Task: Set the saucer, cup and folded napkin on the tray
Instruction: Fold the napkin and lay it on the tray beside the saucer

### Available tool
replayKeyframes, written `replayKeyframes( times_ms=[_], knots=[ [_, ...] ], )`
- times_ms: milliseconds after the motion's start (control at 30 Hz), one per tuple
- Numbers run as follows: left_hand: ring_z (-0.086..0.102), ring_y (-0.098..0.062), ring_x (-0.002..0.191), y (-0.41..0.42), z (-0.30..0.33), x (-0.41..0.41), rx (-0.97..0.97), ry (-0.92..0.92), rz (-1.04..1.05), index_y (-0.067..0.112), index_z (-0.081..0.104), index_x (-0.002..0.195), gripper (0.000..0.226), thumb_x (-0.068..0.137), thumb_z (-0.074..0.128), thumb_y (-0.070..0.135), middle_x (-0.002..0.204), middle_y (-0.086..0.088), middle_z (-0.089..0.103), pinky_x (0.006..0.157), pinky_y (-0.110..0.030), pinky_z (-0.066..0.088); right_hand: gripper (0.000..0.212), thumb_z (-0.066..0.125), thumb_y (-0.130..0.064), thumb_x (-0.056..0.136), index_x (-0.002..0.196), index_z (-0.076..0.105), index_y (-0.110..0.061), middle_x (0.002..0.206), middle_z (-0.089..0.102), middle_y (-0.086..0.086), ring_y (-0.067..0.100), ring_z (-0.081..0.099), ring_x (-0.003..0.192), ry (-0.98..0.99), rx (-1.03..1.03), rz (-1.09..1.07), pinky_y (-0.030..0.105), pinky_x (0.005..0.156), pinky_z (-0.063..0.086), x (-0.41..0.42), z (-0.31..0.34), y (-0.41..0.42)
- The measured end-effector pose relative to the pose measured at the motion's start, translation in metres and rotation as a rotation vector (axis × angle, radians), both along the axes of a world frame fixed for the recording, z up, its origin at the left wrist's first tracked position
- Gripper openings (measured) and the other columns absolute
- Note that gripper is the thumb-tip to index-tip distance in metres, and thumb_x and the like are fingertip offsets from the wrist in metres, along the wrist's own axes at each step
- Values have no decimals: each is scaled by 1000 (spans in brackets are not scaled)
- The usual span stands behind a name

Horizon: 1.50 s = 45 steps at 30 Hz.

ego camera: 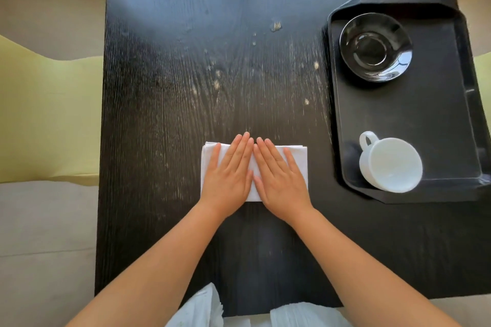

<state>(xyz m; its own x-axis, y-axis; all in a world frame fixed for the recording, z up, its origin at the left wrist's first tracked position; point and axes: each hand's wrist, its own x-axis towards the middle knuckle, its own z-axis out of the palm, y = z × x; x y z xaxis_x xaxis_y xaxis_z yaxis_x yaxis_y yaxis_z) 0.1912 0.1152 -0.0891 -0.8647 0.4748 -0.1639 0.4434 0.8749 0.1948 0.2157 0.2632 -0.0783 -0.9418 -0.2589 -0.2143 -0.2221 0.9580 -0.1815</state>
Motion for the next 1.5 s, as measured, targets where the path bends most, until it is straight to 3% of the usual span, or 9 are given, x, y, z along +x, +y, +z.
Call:
replayKeyframes(
  times_ms=[133,433,800,867,967,1067,1167,1400,1500],
  knots=[
    [12,-18,142,-15,3,-2,-52,19,18,5,17,146,61,94,24,36,154,-8,15,114,-49,6,64,28,-40,92,146,15,-8,155,15,4,16,8,143,-11,51,64,41,116,0,-3,2,26],
    [8,-19,142,-50,8,7,-110,-6,132,8,12,147,58,95,19,33,155,-8,18,114,-49,-2,65,25,-34,90,147,6,-8,156,6,6,16,3,144,-63,102,-56,42,115,3,9,13,71],
    [14,-25,144,-40,22,10,5,-101,282,10,8,147,59,95,25,31,157,-10,14,113,-54,16,66,26,-30,88,147,5,-10,157,12,8,17,4,144,-41,71,-135,43,115,4,12,12,63],
    [23,-27,141,-34,32,15,125,-109,484,8,11,147,65,93,44,27,155,-13,19,113,-48,20,66,35,-24,87,147,14,-8,156,19,11,22,12,144,2,34,-239,43,116,11,14,16,52],
    [41,-29,126,-27,46,20,260,-122,742,4,27,143,62,91,55,22,137,-16,45,102,-42,38,65,56,-15,86,142,27,-3,144,40,15,29,34,133,75,-156,-537,43,108,33,18,26,31],
    [54,-25,106,-27,50,18,367,-197,837,5,46,133,45,91,53,21,117,-13,55,86,-36,50,53,57,-14,89,137,38,-4,126,51,15,30,43,118,51,-393,-835,39,95,43,20,35,16],
    [58,-21,96,-31,51,12,445,-262,917,6,50,128,41,89,55,19,111,-10,59,78,-32,49,34,56,-12,87,121,53,-7,113,53,13,29,52,106,38,-498,-993,42,89,49,18,38,11],
    [54,-15,78,-37,56,4,497,-388,1010,6,64,103,18,88,57,14,84,-5,59,72,-28,46,8,55,-7,84,91,58,-6,99,57,13,17,49,77,-32,-544,-1092,25,61,38,9,43,16],
    [56,-16,82,-37,59,8,527,-386,969,5,65,99,15,87,58,11,89,-5,61,70,-28,47,8,55,-6,84,83,51,-13,100,49,9,21,52,82,-47,-560,-1099,28,64,43,10,45,15]
  ],
)
